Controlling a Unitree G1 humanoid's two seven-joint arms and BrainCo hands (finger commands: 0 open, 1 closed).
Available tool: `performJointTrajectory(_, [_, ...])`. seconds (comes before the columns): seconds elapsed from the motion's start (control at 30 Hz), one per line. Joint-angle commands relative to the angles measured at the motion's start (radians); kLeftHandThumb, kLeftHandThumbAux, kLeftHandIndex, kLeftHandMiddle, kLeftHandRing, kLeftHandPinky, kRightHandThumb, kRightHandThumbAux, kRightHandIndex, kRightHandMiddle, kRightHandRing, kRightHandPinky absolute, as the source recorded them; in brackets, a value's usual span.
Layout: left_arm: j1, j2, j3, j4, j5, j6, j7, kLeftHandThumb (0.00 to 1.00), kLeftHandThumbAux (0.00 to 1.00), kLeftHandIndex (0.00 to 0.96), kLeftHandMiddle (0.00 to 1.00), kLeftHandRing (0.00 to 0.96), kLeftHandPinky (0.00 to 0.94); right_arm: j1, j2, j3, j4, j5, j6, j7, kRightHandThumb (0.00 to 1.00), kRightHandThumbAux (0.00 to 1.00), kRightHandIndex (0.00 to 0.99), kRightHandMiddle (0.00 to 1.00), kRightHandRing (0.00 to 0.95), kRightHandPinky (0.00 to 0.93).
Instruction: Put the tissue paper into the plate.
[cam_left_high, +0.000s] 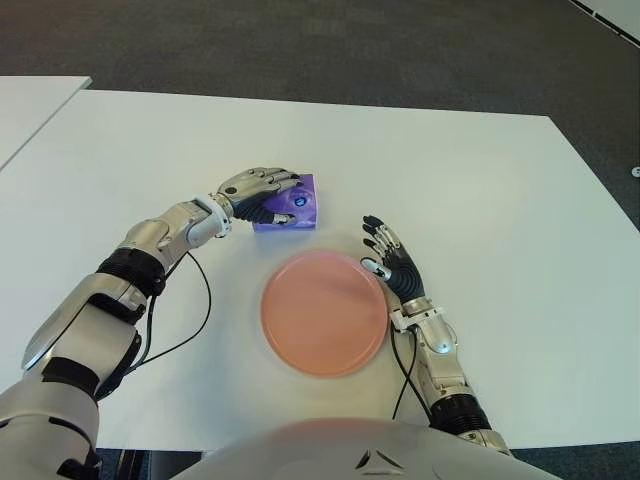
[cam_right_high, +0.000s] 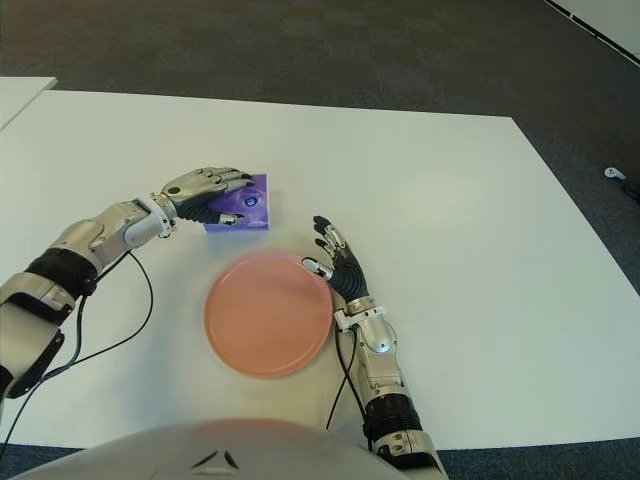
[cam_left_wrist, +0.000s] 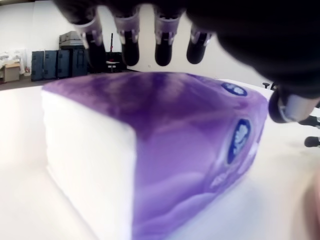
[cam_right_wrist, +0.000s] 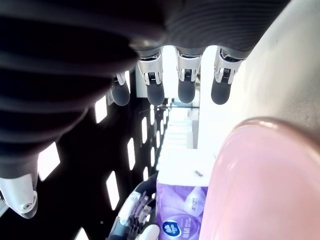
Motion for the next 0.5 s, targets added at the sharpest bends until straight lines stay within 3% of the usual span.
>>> performJointTrajectory(0.03, [0.034, 0.015, 0.011, -0.028, -0.022, -0.008, -0.049, 0.128, 0.282, 0.0, 0.0, 0.0, 0.0, 0.06, 0.004, 0.01, 0.036, -0.006, 0.046, 0.002, 0.0, 0.531, 0.0, 0.0, 0.0, 0.0])
performJointTrajectory(0.27, [0.054, 0.018, 0.015, -0.058, -0.024, -0.005, -0.084, 0.118, 0.273, 0.0, 0.0, 0.0, 0.0, 0.069, 0.001, 0.016, 0.014, 0.003, 0.073, 0.012, 0.0, 0.538, 0.0, 0.0, 0.0, 0.0])
performJointTrajectory(0.5, [0.059, -0.009, -0.022, -0.011, 0.029, 0.014, -0.054, 0.113, 0.274, 0.0, 0.0, 0.0, 0.0, 0.084, 0.002, 0.022, -0.022, 0.007, 0.12, 0.011, 0.0, 0.548, 0.0, 0.0, 0.0, 0.0])
